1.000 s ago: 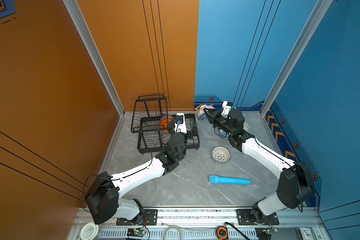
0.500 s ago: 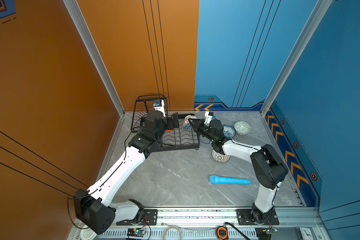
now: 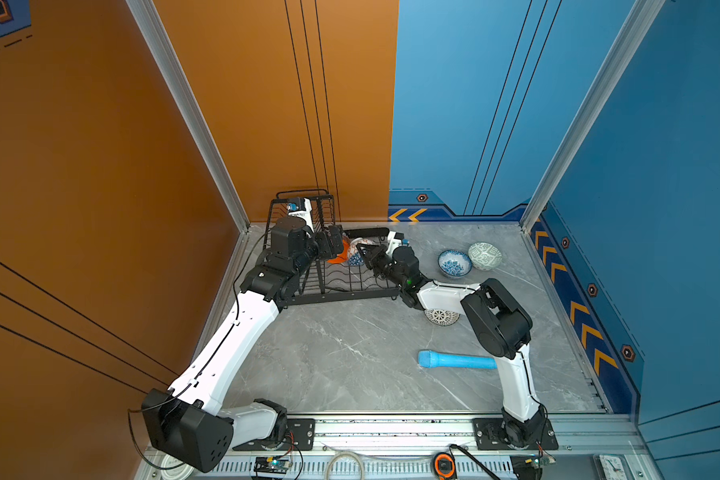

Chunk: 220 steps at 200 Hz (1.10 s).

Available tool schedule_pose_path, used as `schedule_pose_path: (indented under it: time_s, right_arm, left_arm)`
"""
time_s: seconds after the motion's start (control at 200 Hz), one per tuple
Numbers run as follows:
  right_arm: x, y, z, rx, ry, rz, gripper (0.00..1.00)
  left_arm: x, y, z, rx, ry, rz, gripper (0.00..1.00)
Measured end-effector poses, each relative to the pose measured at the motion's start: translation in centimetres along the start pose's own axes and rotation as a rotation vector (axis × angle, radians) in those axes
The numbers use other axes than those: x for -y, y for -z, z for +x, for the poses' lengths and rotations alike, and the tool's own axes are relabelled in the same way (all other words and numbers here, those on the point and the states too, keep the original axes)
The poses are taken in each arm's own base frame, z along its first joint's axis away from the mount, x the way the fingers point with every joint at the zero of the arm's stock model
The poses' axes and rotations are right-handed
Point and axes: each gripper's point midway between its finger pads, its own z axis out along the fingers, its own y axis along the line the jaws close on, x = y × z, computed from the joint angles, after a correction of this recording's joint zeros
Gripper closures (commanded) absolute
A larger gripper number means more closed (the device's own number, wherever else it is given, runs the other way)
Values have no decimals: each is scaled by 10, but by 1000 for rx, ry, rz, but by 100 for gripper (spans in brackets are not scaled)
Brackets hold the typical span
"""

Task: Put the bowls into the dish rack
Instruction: 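Carry the triangle bowl into the rack with the right while the left grips the rack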

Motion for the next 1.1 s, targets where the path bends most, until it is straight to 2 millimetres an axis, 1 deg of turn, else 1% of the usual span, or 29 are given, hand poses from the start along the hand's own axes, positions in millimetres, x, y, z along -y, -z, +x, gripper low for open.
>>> schedule_pose_path:
  time_s: [0.165,0.25,0.375,0.606,0.771,0.826,1.006,1.101]
  right_arm:
    - [16,-13,12,-7,-22,17,100]
    - [20,-18,17,-11,-29,20,100]
    - [20,-24,24,-8,-31,14,100]
    - [17,-37,40,-30,-51,-6,100]
    - [26,-46,48,-36,-56,-3,100]
    - [30,-48,49,-35,-58,5,100]
    - [27,-55,51,-28,-62,-1,100]
    - [29,-61,52,-27,-72,-6,100]
  left_arm:
    - [-8,-6,3,-24,16,-3,2]
    - [-14,-9,3,-36,23,-9,2]
    - [-20,-13,0,-47,33,-8,2]
    - [-25,-16,4,-72,42,-4,2]
    - [-28,-19,6,-82,53,3,2]
    - [-31,-21,6,-87,61,4,2]
    - [-39,-22,5,-89,87,-2,2]
    - [-41,-22,4,-90,97,0,2]
